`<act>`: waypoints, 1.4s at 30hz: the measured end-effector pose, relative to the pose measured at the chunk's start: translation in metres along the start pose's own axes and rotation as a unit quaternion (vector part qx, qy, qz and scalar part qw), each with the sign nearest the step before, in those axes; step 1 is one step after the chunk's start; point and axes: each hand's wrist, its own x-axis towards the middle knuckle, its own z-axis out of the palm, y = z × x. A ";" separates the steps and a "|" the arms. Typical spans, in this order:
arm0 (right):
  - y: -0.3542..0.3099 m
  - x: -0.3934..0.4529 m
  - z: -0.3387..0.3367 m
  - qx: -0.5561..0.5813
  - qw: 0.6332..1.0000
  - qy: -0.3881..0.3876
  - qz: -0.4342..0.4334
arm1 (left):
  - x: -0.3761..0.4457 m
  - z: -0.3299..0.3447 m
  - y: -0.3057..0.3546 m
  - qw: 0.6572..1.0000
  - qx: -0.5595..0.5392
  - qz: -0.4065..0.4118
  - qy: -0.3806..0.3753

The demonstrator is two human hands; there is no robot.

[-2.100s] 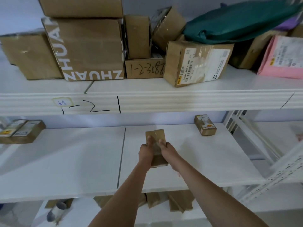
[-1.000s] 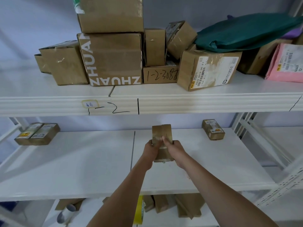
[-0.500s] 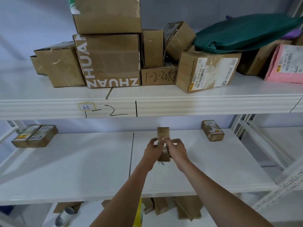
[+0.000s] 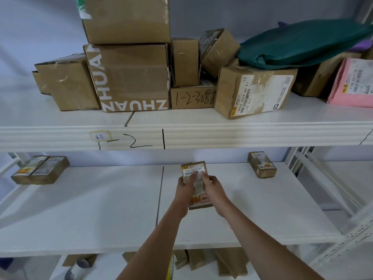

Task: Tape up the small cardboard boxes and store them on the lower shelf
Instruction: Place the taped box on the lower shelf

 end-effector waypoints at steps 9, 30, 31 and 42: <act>0.007 0.003 0.011 0.000 0.997 0.056 -0.047 | 0.005 0.008 -0.004 0.987 0.096 0.095 0.085; 0.014 -0.004 -0.019 -0.066 0.997 -0.006 -0.027 | -0.009 0.005 -0.019 0.986 0.079 0.109 -0.094; 0.013 -0.005 -0.016 -0.071 0.997 -0.004 -0.030 | -0.008 0.007 -0.020 0.986 0.086 0.121 -0.082; 0.015 -0.017 -0.012 -0.020 0.996 0.005 -0.089 | -0.017 0.003 -0.021 0.984 0.062 0.147 -0.080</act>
